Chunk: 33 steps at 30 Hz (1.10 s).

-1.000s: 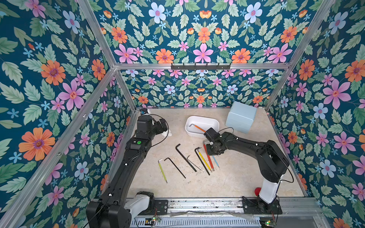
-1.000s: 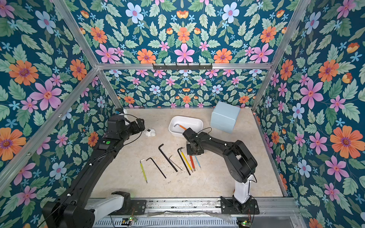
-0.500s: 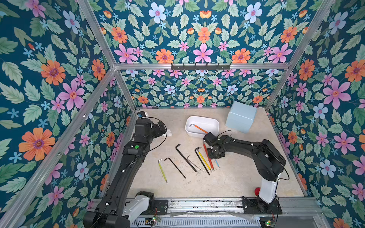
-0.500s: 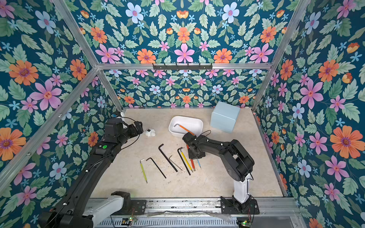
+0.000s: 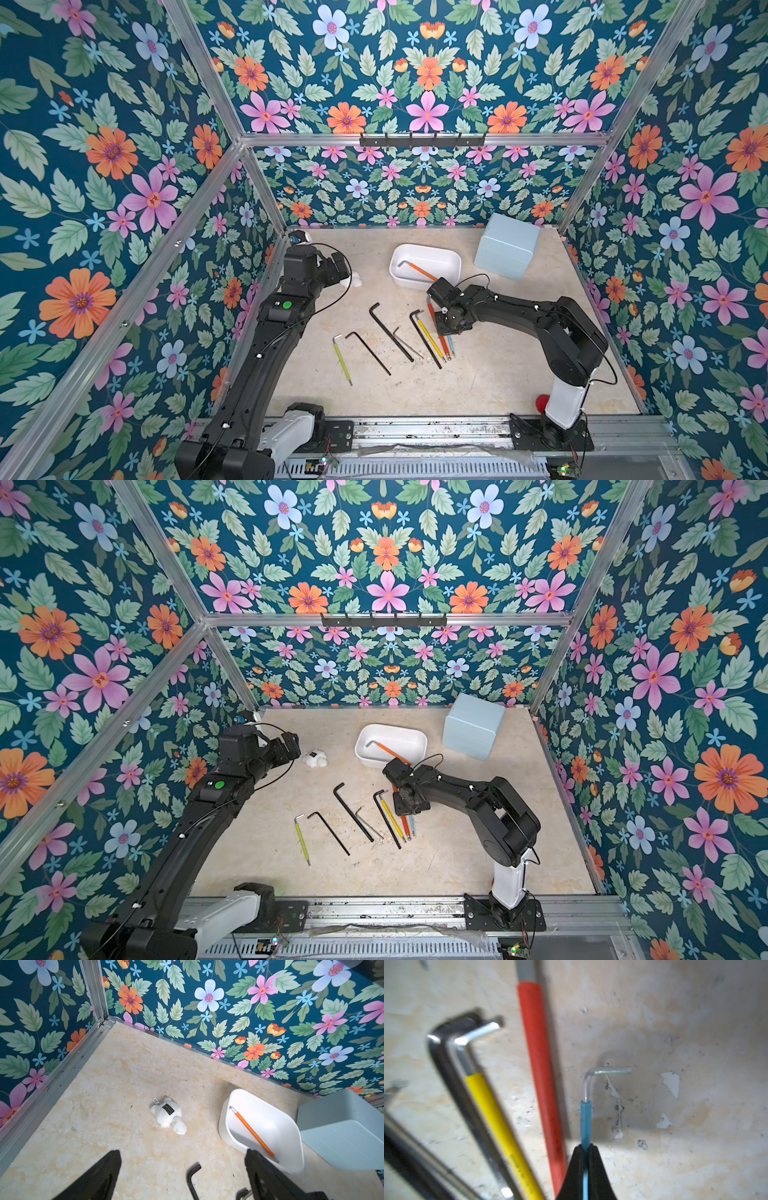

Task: Put the hex key on the desktop into the storage box
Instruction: Pick up the Allen key from the center of the board, then place the Allen key in the storage box.

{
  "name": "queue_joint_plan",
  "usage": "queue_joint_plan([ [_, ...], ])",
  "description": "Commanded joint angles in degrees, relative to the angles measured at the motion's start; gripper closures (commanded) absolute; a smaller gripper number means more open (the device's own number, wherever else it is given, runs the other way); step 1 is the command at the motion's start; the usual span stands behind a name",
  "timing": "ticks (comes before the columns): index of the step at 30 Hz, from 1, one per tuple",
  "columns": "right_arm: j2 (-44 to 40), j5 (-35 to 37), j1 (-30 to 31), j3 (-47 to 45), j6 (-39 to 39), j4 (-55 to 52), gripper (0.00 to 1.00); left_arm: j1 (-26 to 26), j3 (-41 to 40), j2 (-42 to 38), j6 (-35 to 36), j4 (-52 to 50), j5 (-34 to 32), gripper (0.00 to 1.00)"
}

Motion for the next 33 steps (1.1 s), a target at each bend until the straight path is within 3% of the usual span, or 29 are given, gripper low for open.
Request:
queue_joint_plan([
  [1,-2.8,-1.2,-0.2,3.0,-8.0,-0.9,1.0,0.0,1.9,1.9,1.5,1.4,1.0,0.01],
  [8,-6.1,-3.6,-2.8,9.3,-24.2,-0.5,1.0,0.0,2.7,2.7,2.5,3.6,1.9,0.01],
  [13,-2.7,-9.0,-8.3,16.2,-34.5,3.1,1.0,0.0,3.1,4.1,2.5,4.7,2.6,0.01],
  [21,11.4,-19.1,-15.0,33.9,-44.3,5.6,1.0,0.0,6.0,8.1,2.0,6.1,4.4,0.01],
  [28,27.3,-19.1,-16.2,53.8,-49.0,-3.9,1.0,0.0,7.2,8.7,2.8,5.3,3.7,0.01],
  [33,34.3,-16.4,-16.2,60.8,-49.2,-6.9,1.0,0.0,6.9,8.7,4.9,3.9,2.7,0.01],
])
